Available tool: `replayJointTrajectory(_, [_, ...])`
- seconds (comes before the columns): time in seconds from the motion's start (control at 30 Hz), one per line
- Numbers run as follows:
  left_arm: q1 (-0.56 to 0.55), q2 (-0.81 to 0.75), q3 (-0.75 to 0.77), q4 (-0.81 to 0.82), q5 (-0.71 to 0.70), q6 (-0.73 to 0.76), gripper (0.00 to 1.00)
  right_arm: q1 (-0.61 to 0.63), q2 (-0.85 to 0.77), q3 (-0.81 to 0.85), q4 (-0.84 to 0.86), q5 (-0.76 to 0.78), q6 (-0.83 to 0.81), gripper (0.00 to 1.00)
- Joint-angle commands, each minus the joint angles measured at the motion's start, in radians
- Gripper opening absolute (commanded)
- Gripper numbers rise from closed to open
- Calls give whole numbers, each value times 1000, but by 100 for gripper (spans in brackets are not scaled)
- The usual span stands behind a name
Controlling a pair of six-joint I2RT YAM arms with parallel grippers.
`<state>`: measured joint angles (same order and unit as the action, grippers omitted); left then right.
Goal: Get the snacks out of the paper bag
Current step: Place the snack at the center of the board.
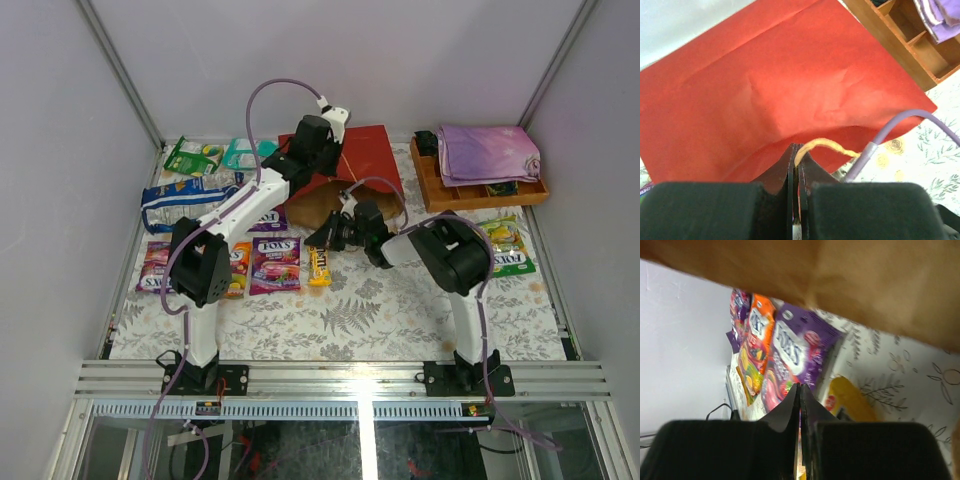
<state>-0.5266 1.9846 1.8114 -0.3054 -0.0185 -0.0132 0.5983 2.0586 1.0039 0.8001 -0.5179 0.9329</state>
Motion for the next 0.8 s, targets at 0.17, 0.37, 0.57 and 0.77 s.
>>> replayJointTrajectory(0.17, [33, -64, -49, 45, 6, 11, 0, -6, 142, -1, 238, -67, 139, 0])
replayJointTrajectory(0.37, [37, -68, -55, 48, 14, 9, 0, -6, 33, -2, 135, -49, 65, 0])
replayJointTrajectory(0.57, [39, -76, -51, 48, 12, 9, 0, -4, -120, -34, 72, -55, 25, 0])
replayJointTrajectory(0.77, [39, -67, -47, 48, 15, 1, 0, 36, -126, -129, 89, -41, 34, 0])
